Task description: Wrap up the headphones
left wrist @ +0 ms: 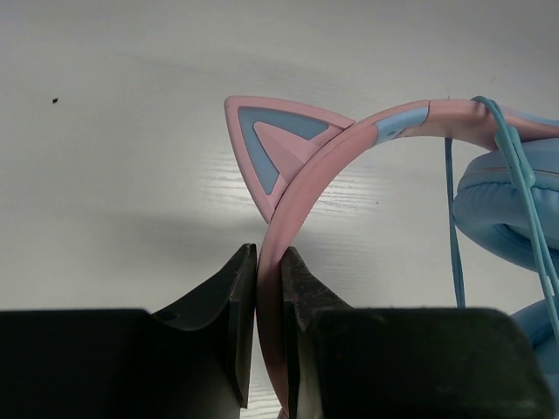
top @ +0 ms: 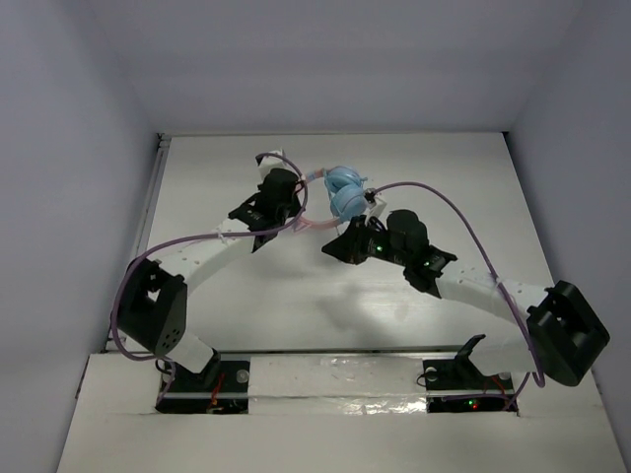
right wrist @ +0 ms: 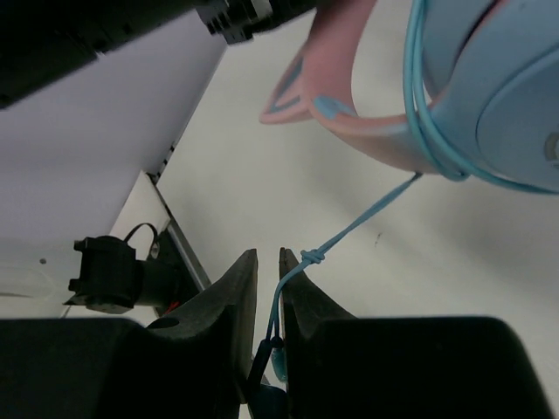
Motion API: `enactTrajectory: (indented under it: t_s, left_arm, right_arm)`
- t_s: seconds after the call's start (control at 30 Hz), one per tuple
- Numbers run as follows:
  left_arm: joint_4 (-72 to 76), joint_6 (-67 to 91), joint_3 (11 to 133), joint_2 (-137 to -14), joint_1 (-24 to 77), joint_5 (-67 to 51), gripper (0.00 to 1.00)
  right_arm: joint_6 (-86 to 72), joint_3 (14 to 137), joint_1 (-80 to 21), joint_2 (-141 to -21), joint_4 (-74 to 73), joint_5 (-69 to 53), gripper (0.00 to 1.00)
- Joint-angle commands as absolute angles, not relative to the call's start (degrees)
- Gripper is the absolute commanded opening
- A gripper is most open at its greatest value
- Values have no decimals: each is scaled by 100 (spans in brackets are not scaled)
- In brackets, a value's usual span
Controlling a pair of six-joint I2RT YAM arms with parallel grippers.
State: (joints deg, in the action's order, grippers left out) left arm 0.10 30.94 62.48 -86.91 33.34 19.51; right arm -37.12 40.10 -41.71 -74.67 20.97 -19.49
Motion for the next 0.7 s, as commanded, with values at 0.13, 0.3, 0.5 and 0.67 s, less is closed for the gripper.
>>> enactTrajectory:
  t_s: [0.13, 0.3, 0.5, 0.67]
  left_arm:
    - [1011, 3252, 5687, -8525, 3541, 2162, 0]
    - [1055, 3348, 5406, -8525, 3743, 2170, 0]
    - [1134, 3498, 5300, -8508, 3858, 1960, 0]
    - [1029, 3594, 5344, -8578, 3858, 1758, 0]
  right_arm:
    - [-4778, 4719, -4307, -7672, 2609, -1952, 1]
    - [-5632, 4808, -4307, -8015, 3137, -1627, 1]
    - [-6328, 4869, -4307, -8314, 3261, -925, 7]
    - [-6583, 4808, -4307, -8122, 2997, -27, 20]
